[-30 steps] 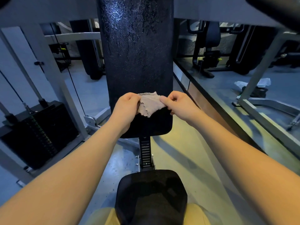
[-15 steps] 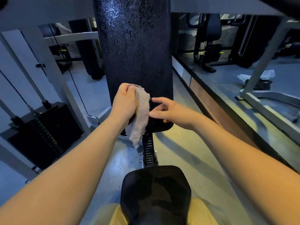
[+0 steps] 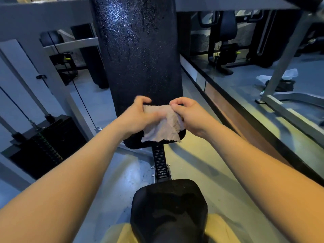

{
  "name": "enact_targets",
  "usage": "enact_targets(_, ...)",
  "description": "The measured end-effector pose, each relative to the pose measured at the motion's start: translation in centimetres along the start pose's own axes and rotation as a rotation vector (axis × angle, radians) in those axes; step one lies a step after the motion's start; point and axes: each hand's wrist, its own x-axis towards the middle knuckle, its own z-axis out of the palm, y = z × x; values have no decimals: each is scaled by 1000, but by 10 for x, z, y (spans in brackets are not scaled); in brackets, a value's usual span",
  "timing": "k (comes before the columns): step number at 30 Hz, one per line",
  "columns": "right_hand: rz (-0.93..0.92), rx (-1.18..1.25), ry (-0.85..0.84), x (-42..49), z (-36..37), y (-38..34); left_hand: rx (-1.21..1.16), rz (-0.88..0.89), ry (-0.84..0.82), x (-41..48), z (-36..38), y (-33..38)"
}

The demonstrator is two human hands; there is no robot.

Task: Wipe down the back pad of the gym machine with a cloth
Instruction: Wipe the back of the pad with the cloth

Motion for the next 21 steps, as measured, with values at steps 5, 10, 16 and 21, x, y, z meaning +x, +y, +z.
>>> enact_targets(5, -15, -74, -222, -5, -31, -2, 176, 234, -131, 15, 6, 5)
enact_targets(10, -29, -99, -178, -8, -51, 4, 81, 166, -72, 28, 11, 20)
enact_targets(16, 112, 181, 49, 7, -61, 10, 462, 145, 196, 52, 10, 28)
enact_targets(21, 117, 275, 313, 43, -64, 2, 809, 368, 249, 72, 9, 33)
